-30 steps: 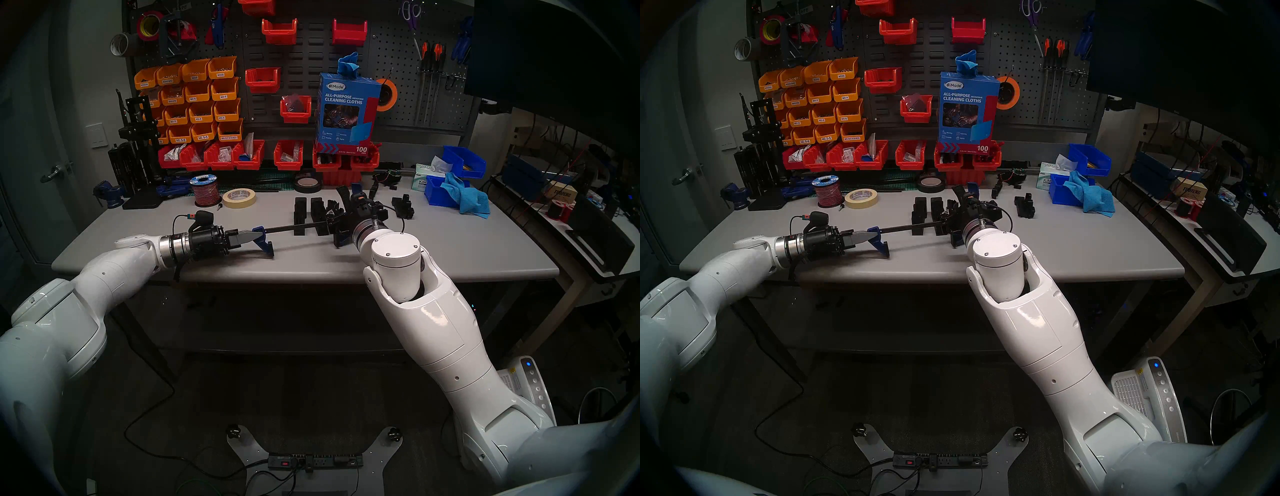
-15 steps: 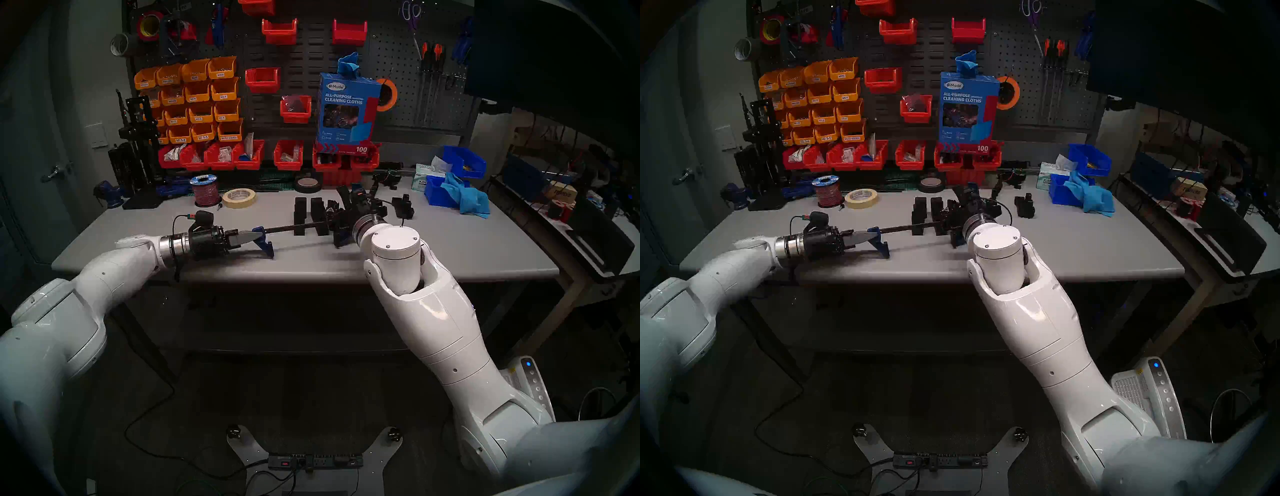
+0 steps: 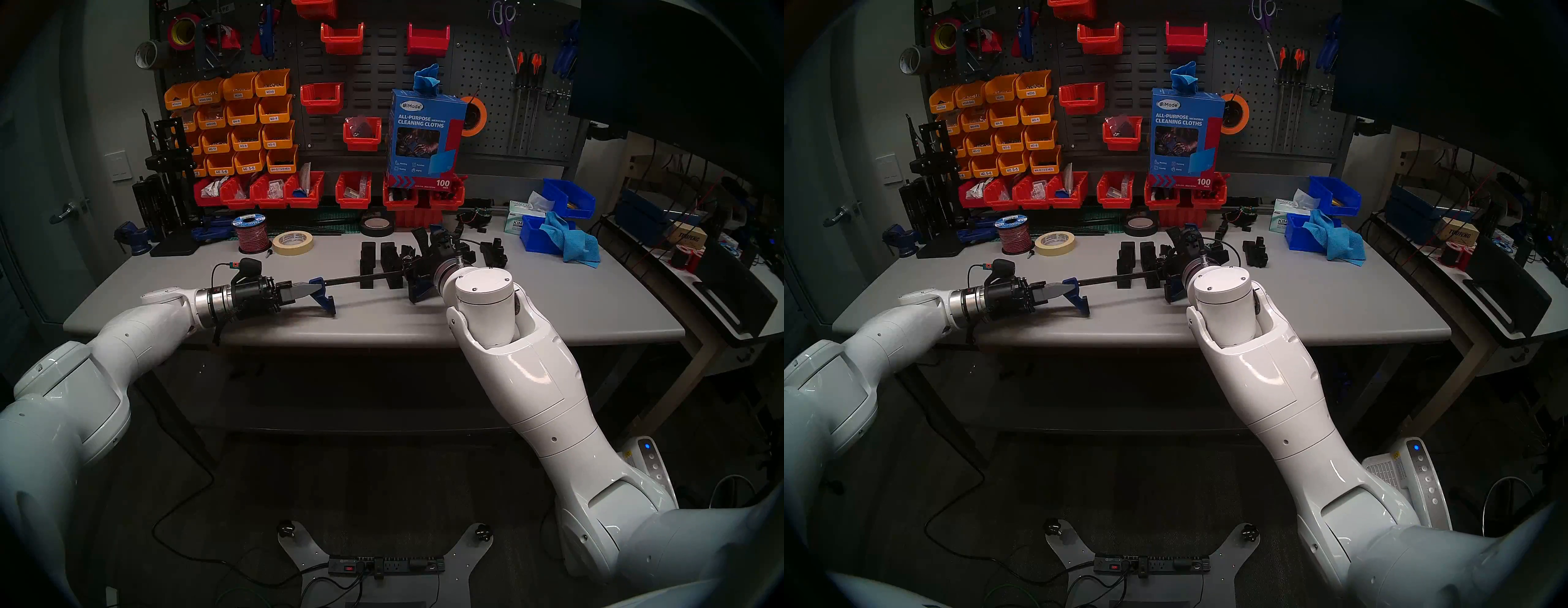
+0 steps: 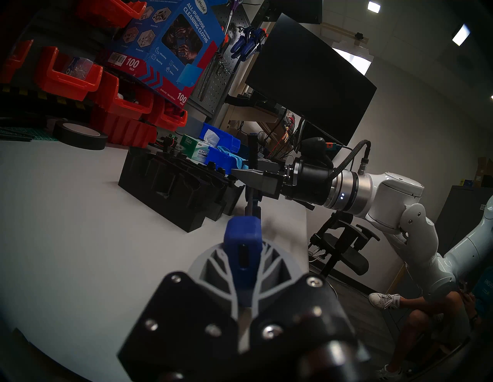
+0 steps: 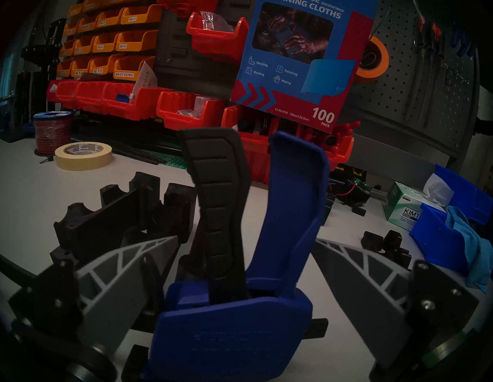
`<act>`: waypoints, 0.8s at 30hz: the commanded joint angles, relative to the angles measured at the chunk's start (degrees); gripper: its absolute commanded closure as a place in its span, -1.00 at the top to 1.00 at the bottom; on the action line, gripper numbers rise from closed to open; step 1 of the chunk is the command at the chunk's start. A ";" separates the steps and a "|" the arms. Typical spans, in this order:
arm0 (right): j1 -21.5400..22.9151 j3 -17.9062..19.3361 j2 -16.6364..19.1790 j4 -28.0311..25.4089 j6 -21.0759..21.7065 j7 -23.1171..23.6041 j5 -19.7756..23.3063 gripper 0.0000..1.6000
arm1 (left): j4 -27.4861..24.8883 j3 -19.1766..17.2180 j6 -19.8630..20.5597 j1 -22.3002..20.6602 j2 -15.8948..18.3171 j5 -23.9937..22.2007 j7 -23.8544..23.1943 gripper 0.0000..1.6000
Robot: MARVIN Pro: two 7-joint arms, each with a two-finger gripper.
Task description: Clamp the two 3D printed pieces together with the clamp
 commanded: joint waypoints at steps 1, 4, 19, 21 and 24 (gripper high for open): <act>1.44 0.81 0.42 0.01 0.51 1.33 0.68 1.00 | 0.04 0.01 -0.08 -1.29 0.17 -0.86 -0.12 -1.00; 1.56 0.97 0.54 0.17 1.07 2.53 1.11 1.00 | 0.04 0.09 -0.09 -1.31 0.17 -0.93 -0.12 -1.00; 1.66 0.85 1.65 -0.14 1.63 5.17 2.28 -0.04 | 0.09 0.45 -0.15 -1.41 0.19 -1.22 -0.12 -1.00; 1.32 0.89 1.82 -0.60 1.54 5.33 2.46 -1.00 | 0.11 0.51 -0.17 -1.43 0.18 -1.28 -0.12 -1.00; 0.71 1.01 2.06 -1.18 1.36 5.21 2.58 -1.00 | 0.14 0.58 -0.19 -1.45 0.18 -1.33 -0.12 -1.00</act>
